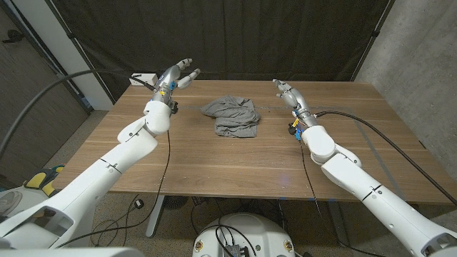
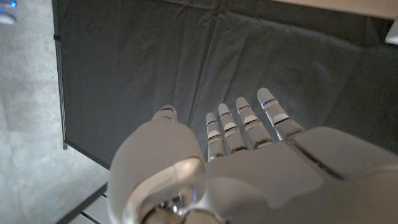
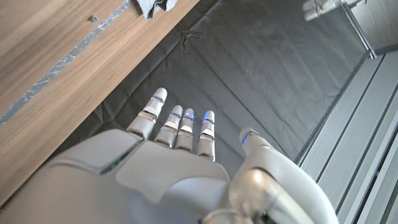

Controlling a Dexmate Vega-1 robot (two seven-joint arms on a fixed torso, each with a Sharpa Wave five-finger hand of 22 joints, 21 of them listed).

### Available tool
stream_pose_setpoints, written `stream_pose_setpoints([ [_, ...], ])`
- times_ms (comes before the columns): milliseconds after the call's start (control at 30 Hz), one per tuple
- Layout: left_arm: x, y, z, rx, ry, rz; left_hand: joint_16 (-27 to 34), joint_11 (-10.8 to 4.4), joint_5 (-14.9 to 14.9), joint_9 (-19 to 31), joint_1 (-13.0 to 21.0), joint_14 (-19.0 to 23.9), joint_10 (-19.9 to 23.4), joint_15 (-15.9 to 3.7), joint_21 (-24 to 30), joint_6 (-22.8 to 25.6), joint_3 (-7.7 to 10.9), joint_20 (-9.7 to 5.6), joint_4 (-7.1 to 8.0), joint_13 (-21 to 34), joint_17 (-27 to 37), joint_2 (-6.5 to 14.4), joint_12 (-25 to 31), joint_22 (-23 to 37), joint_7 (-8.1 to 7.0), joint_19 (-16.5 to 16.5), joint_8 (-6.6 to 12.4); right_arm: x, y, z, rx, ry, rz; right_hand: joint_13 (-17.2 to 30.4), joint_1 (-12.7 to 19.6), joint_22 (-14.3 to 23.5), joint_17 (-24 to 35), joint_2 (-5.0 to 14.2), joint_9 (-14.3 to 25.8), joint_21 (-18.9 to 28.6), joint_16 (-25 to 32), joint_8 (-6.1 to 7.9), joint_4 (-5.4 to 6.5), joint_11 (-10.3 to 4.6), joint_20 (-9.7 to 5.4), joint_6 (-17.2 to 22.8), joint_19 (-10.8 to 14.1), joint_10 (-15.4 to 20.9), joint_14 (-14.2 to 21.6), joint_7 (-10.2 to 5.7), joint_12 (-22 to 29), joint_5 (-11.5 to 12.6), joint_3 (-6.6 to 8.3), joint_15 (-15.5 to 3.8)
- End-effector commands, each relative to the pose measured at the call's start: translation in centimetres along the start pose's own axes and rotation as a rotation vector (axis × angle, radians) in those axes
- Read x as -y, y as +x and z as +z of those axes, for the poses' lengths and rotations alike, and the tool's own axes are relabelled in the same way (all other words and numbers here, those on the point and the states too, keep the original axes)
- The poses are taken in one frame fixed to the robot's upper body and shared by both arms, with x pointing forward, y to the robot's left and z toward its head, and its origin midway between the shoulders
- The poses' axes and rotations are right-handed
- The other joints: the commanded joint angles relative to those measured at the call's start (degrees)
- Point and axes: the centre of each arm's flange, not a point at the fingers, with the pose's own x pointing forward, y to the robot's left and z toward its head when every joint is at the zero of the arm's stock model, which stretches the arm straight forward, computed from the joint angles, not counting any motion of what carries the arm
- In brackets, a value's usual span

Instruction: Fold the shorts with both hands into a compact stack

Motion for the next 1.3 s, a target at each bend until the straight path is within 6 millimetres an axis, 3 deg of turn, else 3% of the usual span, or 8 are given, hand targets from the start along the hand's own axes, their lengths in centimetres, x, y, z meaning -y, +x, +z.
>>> stream_pose_setpoints([
  [33,-0.1,0.0,-3.7,-0.084,-0.457,-0.134,-0.56,2.21,-1.47,0.0,-1.11,-2.7,-1.67,2.02,-0.67,-0.74,0.91,1.0,0.74,0.33,0.33,0.58,-0.29,0.37,1.51,-2.09,-0.35,0.9,-0.7,-0.7,0.019,0.141,-0.02,0.17,0.56,0.17,0.26,-0.37,0.08,0.3,0.41,0.41,-0.33,0.61,0.43,0.13,0.05,0.2,0.17,0.86,0.33,-0.24,-0.31,0.74],
  [333,1.1,-0.1,-5.4,-0.073,-0.693,-0.242,-0.85,3.81,-3.11,0.0,-4.64,-7.04,-4.9,3.66,-1.84,-3.11,0.79,1.12,2.4,0.36,0.48,0.37,-0.71,0.6,1.82,-5.55,-0.74,1.9,-2.4,-1.5,0.04,0.182,-0.066,0.18,-0.72,0.23,0.42,-1.85,0.07,0.09,0.37,0.4,0.07,1.65,1.17,-0.12,-0.66,0.2,-0.15,1.9,0.37,-0.41,-1.49,1.93],
  [467,2.1,-0.3,-6.1,-0.073,-0.757,-0.291,-0.68,4.53,-3.5,0.04,-7.0,-8.16,-5.97,4.27,-2.35,-4.25,0.23,1.72,3.24,0.36,0.56,0.3,-0.7,0.69,2.04,-7.01,-0.85,1.7,-5.0,-1.5,0.033,0.142,-0.143,0.2,-2.8,0.28,0.48,-4.07,0.08,-0.5,-0.09,0.43,0.65,2.19,1.66,-0.36,-2.74,0.05,-1.49,2.45,0.36,-0.18,-3.38,1.6],
  [567,2.9,-1.0,-6.4,-0.087,-0.748,-0.306,-0.59,5.23,-3.64,0.06,-9.13,-9.11,-6.9,4.87,-2.61,-4.87,-0.26,1.97,3.61,0.37,0.61,0.3,-0.69,0.79,2.06,-7.83,-0.77,0.9,-6.1,-1.8,0.049,0.208,-0.187,0.21,-3.14,0.28,0.44,-4.47,0.07,-0.61,-0.21,0.52,0.69,2.32,1.79,-0.17,-3.25,0.24,-1.83,2.53,0.45,-0.08,-3.7,1.42],
  [800,3.7,-2.6,-7.3,-0.131,-0.741,-0.293,-0.59,5.59,-3.69,0.05,-11.04,-10.28,-8.28,5.41,-2.88,-6.15,-0.59,2.15,3.56,0.38,0.63,0.29,-0.78,0.86,2.21,-8.65,-0.91,0.5,-5.9,0.0,0.159,0.257,-0.174,0.16,-1.88,0.25,-0.04,-3.77,0.04,-0.11,-0.12,0.94,-0.43,2.08,1.42,1.0,-2.49,1.25,-1.19,2.76,0.79,0.55,-2.99,1.03],
  [1000,3.0,-4.5,-7.5,-0.143,-0.704,-0.287,-0.66,6.6,-3.64,0.04,-12.65,-11.85,-9.9,6.15,-3.26,-8.09,-0.6,2.52,3.3,0.39,0.59,0.38,-0.83,0.92,2.58,-9.75,-1.1,0.1,-5.1,0.2,0.203,0.259,-0.148,0.14,-1.25,0.25,-0.28,-3.8,0.02,-0.04,-0.2,0.87,-1.11,2.09,1.36,1.0,-2.47,1.13,-1.11,2.62,0.68,0.72,-2.77,1.05],
  [1133,2.6,-6.5,-7.6,-0.121,-0.656,-0.241,-0.6,6.66,-3.62,0.04,-13.22,-12.26,-10.52,6.19,-3.28,-8.68,-0.59,2.5,3.22,0.4,0.58,0.36,-0.84,0.94,2.56,-9.83,-1.05,0.0,-4.9,-1.0,0.179,0.283,-0.101,0.14,-1.23,0.25,-0.33,-4.0,0.02,0.05,-0.2,0.82,-1.25,2.15,1.34,0.91,-2.32,1.09,-1.03,2.58,0.65,0.74,-2.84,1.32],
  [1300,2.5,-8.0,-7.4,-0.104,-0.68,-0.201,-0.65,6.54,-3.61,0.03,-13.7,-12.83,-10.81,6.18,-3.36,-9.09,-0.59,2.86,3.12,0.4,0.55,0.27,-0.75,0.94,2.24,-10.04,-0.98,2.1,-5.3,-2.7,0.115,0.267,-0.132,0.14,-1.27,0.26,-0.35,-4.05,0.02,0.08,-0.23,0.82,-1.3,2.16,1.27,0.96,-2.27,1.13,-1.07,2.58,0.66,0.77,-2.87,1.46],
])
